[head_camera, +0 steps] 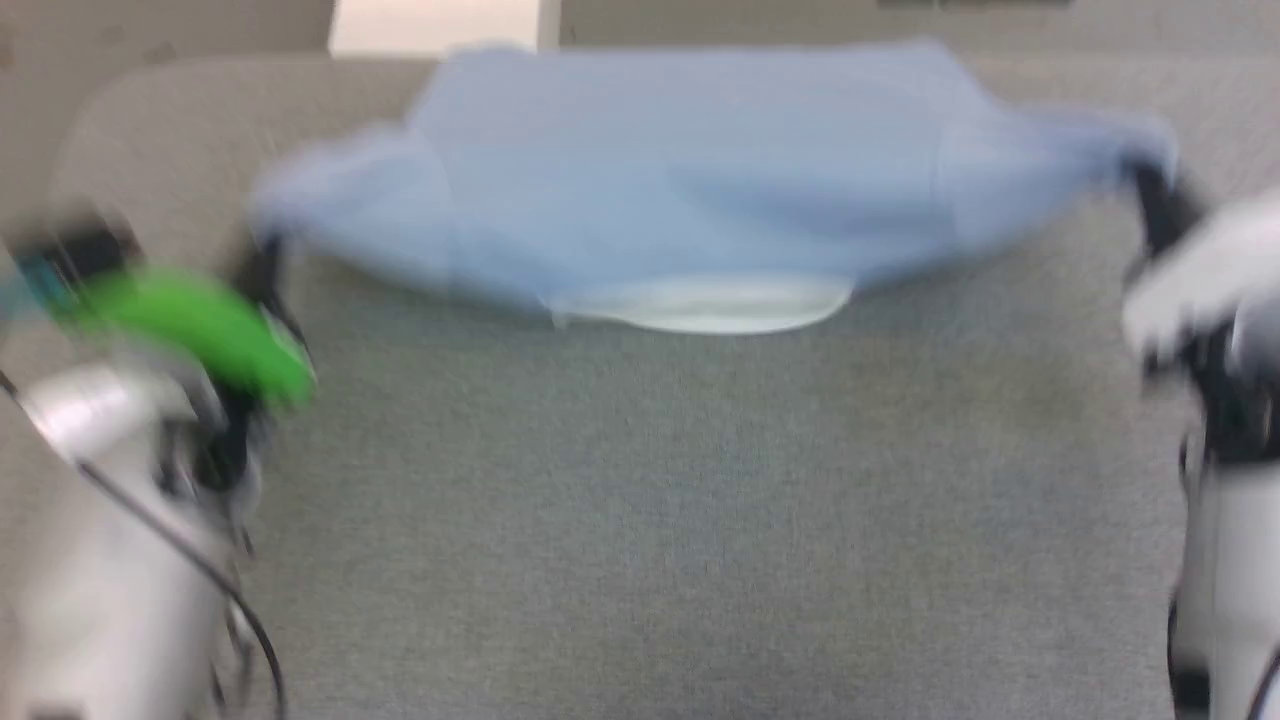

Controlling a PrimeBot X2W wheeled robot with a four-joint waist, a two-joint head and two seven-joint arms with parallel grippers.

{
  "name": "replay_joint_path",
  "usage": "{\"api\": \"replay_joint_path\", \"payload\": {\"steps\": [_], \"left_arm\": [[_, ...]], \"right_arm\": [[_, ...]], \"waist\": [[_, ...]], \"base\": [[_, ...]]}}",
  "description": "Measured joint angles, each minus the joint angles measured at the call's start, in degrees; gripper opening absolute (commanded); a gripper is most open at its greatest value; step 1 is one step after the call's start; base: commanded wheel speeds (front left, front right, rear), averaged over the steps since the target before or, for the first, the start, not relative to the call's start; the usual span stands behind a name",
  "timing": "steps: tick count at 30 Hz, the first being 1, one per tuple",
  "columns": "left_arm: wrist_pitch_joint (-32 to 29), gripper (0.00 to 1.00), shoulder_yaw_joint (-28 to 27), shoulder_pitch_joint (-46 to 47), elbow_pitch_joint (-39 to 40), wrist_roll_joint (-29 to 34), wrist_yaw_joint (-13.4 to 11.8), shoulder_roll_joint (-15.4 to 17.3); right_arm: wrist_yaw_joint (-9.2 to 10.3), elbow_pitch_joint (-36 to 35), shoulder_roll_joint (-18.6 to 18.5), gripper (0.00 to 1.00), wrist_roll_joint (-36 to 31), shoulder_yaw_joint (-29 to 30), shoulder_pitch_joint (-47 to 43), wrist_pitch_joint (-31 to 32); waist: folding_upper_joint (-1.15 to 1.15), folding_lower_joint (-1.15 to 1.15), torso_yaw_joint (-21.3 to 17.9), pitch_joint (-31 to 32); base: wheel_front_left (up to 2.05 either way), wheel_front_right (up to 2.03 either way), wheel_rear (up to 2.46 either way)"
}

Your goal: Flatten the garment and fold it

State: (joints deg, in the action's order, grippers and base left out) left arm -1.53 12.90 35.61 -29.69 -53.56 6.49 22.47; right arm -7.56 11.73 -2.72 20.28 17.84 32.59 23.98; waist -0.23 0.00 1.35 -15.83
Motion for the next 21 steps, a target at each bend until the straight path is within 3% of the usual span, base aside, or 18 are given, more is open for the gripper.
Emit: {"api": "replay_joint_path", "payload": {"steps": [5, 13, 14, 15, 21], "left_arm": [[-0.9, 0.00, 1.1, -14.8, 6.3, -1.7, -3.7, -1.5], [-3.1, 0.00, -0.6, -33.3, 16.8, -5.4, -11.0, -1.5], [-3.8, 0.00, -0.9, -35.5, 18.2, -5.8, -12.1, -1.2], [-5.8, 0.00, -1.2, -40.6, 21.9, -5.9, -15.1, 0.3], [-10.7, 0.00, -1.0, -46.3, 28.1, -5.5, -20.7, 4.0]], "right_arm": [[0.00, -4.7, 0.0, 0.00, 4.8, 1.8, -15.3, 1.3], [0.00, -10.1, 0.0, 0.00, 8.6, 3.8, -31.7, 3.1], [-0.01, -10.8, 0.0, 0.00, 9.1, 4.2, -33.5, 3.5], [-0.01, -12.8, 0.0, 0.00, 10.2, 5.0, -37.9, 5.0], [-0.01, -17.3, 0.0, 0.00, 9.7, 5.0, -43.9, 10.0]], "waist": [[0.00, 0.00, 0.4, 6.0], [0.00, 0.00, 0.6, 13.4], [0.00, 0.00, 0.5, 14.2], [0.00, 0.00, 0.4, 15.8], [0.00, -0.01, 0.0, 16.7]], "base": [[0.00, 0.00, 0.00], [0.00, 0.00, 0.00], [0.00, 0.00, 0.00], [0.00, 0.00, 0.00], [0.00, 0.00, 0.00]]}}
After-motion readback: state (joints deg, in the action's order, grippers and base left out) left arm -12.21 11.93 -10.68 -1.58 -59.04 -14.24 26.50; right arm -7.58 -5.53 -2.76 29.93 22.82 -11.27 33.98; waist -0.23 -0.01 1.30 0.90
